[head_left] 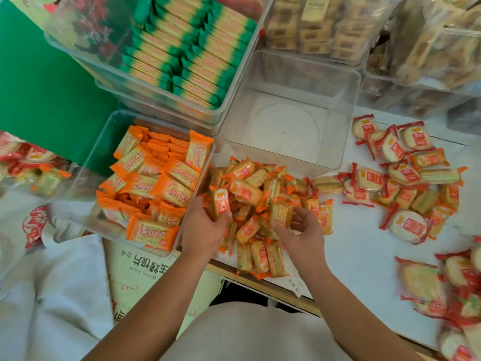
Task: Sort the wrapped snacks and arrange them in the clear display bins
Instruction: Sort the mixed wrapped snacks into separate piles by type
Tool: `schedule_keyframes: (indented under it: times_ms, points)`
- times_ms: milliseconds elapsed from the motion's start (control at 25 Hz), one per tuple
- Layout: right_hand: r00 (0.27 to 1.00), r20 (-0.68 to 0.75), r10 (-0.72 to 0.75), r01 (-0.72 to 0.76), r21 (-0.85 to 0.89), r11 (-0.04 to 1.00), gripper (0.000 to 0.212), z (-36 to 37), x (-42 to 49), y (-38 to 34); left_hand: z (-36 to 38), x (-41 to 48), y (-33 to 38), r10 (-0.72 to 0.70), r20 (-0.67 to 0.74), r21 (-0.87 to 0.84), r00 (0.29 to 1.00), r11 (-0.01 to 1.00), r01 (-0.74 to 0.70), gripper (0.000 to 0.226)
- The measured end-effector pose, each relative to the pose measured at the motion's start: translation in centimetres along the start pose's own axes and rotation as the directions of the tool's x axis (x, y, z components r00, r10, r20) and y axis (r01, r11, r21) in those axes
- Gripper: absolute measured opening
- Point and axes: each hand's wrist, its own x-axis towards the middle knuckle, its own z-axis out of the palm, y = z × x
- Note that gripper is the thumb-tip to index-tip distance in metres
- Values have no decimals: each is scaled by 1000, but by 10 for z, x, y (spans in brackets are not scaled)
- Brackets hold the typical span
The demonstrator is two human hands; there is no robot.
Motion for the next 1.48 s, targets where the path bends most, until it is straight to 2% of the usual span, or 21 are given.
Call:
schedule_keyframes:
  times_ms: [80,160,280,400,480,560,640,720,800,920,1000,1120,1240,1360,1480]
  points:
    - [1000,7,9,-8,-98,995,68,1,6,4,7,10,-2,76,21,92,997,993,-78,63]
    - [1000,-10,12,-15,-269,963,75,1,19,7,12,18,-4,107,82,203,991,972,-122,62]
    - [999,-33,-14,-4,-481,877,77,-1,33,5,8,21,-6,87,98,281,991,953,-111,83]
    - [1000,-2,-18,14,-487,874,80,-10,34,4,2,1,0,183,70,294,981,936,-196,76]
    - [998,14,-55,55,-447,893,73,-21,26,2,5,-25,11,297,70,274,952,912,-305,67]
    - [995,7,-96,91,-386,918,60,-38,21,4,16,-48,26,429,114,179,896,878,-443,55]
    - [991,-24,-133,115,-358,927,50,-65,24,12,39,-64,41,491,210,93,846,851,-517,47]
    - [990,-31,-140,117,-393,912,48,-96,33,19,65,-76,56,505,303,72,808,834,-547,43]
    - [994,15,-108,102,-465,880,55,-121,47,31,91,-87,65,501,408,70,764,817,-573,41]
    - [981,178,-75,161,-540,826,65,-136,64,41,128,-98,68,486,552,105,678,766,-634,45]
    - [958,260,-124,240,-486,840,58,-139,72,49,143,-101,65,428,638,136,640,756,-640,51]
    - [942,325,-84,192,-317,929,43,-144,61,46,150,-101,67,381,640,196,667,759,-621,47]
    - [956,287,-65,134,-226,965,48,-161,62,49,156,-89,95,452,495,206,742,768,-606,33]
    - [987,155,-32,74,-271,960,41,-197,74,45,173,-56,140,456,350,315,818,765,-562,36]
    - [999,37,-28,40,-380,924,35,-237,85,50,201,-23,167,436,422,444,795,665,-600,51]
